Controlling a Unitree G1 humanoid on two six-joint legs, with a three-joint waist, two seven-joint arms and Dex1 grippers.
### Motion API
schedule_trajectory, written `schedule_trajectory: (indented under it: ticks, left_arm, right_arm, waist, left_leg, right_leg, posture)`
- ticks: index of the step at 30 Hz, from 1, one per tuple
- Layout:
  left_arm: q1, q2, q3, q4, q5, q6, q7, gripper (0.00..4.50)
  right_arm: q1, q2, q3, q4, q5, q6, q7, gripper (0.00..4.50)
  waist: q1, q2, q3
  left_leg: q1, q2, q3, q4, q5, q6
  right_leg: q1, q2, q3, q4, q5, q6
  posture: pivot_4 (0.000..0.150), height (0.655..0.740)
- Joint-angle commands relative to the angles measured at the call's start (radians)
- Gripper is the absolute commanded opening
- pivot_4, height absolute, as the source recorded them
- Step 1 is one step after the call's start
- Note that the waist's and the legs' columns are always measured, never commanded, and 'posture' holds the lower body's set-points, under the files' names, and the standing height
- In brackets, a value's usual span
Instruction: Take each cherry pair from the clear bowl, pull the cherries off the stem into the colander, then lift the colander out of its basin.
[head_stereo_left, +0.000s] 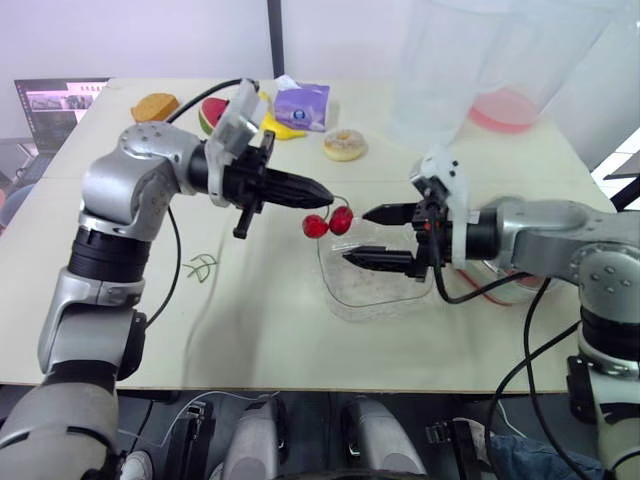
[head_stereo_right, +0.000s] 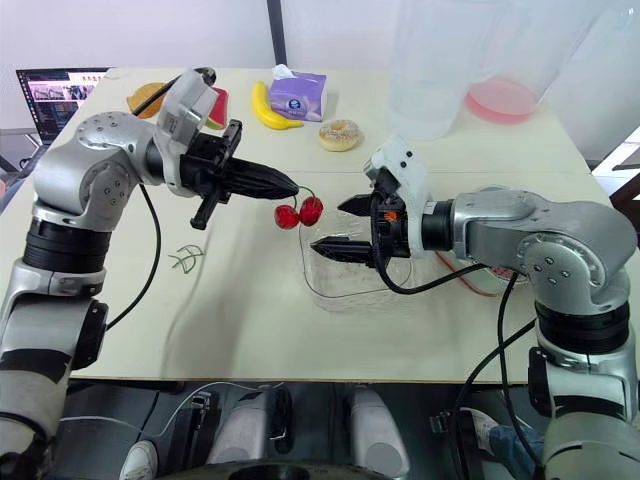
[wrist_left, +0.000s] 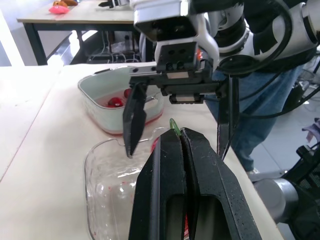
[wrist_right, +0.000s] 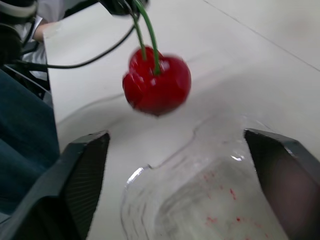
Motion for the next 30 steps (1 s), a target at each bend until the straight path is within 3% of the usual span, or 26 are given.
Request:
schedule_trajectory:
  ticks: [1, 10, 13, 17, 19, 25, 30]
  left_arm:
    - [-0.013, 0.000, 0.021, -0.026, -0.004, 0.000, -0.001, 0.00]
    - [-0.017, -0.004, 0.022, -0.030, -0.005, 0.008, 0.007, 0.00]
    - [-0.017, -0.004, 0.022, -0.031, -0.005, 0.010, 0.010, 0.00]
    - [-0.017, -0.003, 0.022, -0.034, -0.006, 0.014, 0.012, 0.00]
    - [-0.017, -0.003, 0.022, -0.035, -0.005, 0.015, 0.012, 0.00]
    - [-0.020, -0.007, 0.023, -0.034, -0.004, 0.018, 0.017, 0.00]
    - [-0.026, -0.013, 0.027, -0.027, -0.003, 0.018, 0.022, 0.00]
  right_arm:
    - [-0.049, 0.027, -0.010, 0.005, 0.006, -0.015, -0.014, 4.44]
    - [-0.081, 0.071, 0.004, 0.032, -0.011, -0.010, -0.033, 4.44]
    - [-0.079, 0.078, 0.003, 0.034, -0.009, -0.009, -0.040, 3.58]
    - [-0.083, 0.090, 0.000, 0.033, 0.000, -0.007, -0.050, 1.50]
    - [-0.083, 0.092, -0.001, 0.032, 0.002, -0.005, -0.052, 0.75]
    - [-0.054, 0.074, 0.010, 0.025, -0.003, 0.021, -0.060, 0.58]
    - [0.091, -0.001, 0.078, 0.009, -0.061, 0.034, -0.029, 0.58]
  waist:
    - [0.001, 0.000, 0.000]
    - [0.002, 0.000, 0.000]
    - [0.002, 0.000, 0.000]
    - [0.002, 0.000, 0.000]
    - [0.002, 0.000, 0.000]
    - [0.002, 0.000, 0.000]
    - [0.007, -0.001, -0.001]
  left_leg:
    - [0.000, 0.000, 0.000, 0.000, 0.000, 0.000]
    - [0.000, 0.000, 0.000, 0.000, 0.000, 0.000]
    - [0.000, 0.000, 0.000, 0.000, 0.000, 0.000]
    - [0.000, 0.000, 0.000, 0.000, 0.000, 0.000]
    - [0.000, 0.000, 0.000, 0.000, 0.000, 0.000]
    - [0.000, 0.000, 0.000, 0.001, 0.000, 0.000]
    - [0.000, 0.000, 0.000, 0.001, 0.000, 0.000]
  right_leg:
    - [0.000, 0.000, 0.000, 0.000, 0.000, 0.000]
    - [0.000, -0.001, 0.000, 0.000, 0.000, 0.000]
    - [0.000, -0.001, 0.000, 0.000, 0.000, 0.000]
    - [0.000, -0.001, 0.000, 0.001, 0.000, 0.000]
    - [0.000, -0.001, 0.000, 0.001, 0.000, 0.000]
    - [0.000, -0.001, 0.000, 0.001, 0.000, 0.000]
    - [0.000, -0.001, -0.001, 0.001, 0.000, 0.000]
  posture:
    - [0.150, 0.7400]
    - [0.150, 0.7400]
    - [0.150, 0.7400]
    - [0.150, 0.7400]
    - [0.150, 0.7400]
    - [0.150, 0.7400]
    - [0.150, 0.7400]
